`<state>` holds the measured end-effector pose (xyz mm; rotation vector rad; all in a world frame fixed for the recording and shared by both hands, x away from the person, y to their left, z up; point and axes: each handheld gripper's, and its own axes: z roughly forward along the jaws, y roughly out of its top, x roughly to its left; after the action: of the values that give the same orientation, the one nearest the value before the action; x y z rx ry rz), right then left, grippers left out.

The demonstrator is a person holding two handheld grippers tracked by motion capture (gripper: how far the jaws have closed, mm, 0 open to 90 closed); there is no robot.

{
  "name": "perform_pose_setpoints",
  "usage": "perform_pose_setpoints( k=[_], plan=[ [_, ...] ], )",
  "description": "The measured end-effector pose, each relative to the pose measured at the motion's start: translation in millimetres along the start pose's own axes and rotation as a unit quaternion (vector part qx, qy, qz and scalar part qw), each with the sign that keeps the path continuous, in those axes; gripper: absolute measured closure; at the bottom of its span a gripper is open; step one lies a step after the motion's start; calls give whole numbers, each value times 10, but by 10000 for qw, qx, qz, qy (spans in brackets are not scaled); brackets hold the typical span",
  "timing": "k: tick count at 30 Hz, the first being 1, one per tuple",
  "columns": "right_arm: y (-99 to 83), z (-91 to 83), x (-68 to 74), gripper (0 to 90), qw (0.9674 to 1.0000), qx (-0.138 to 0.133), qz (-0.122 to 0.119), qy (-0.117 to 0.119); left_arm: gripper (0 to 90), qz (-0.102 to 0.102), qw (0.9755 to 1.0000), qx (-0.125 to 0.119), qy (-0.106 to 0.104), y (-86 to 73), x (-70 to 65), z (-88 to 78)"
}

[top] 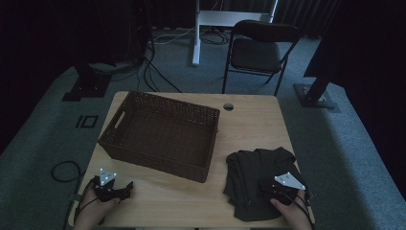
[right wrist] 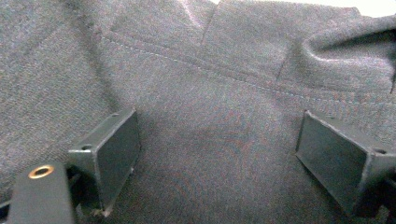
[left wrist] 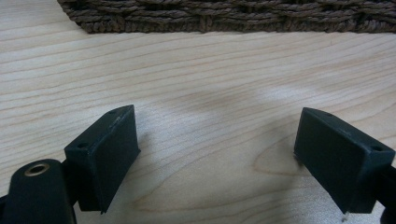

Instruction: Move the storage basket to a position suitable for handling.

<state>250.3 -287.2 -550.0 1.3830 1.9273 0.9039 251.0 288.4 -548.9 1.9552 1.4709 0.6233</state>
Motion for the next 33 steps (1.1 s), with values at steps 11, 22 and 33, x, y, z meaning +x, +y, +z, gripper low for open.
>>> perform_pose_setpoints(
  k=[11,22,33],
  plan=[
    [48,-17,22,127,9998,-148,136,57,148,128,9994,-37,-321,3,51,-23],
    [377,13,198,127,9982,-520,223,211,148,195,9990,-279,-277,171,217,-123],
    [622,27,362,128,9968,-670,164,407,148,112,9980,-545,-311,234,327,-203]
  ],
)
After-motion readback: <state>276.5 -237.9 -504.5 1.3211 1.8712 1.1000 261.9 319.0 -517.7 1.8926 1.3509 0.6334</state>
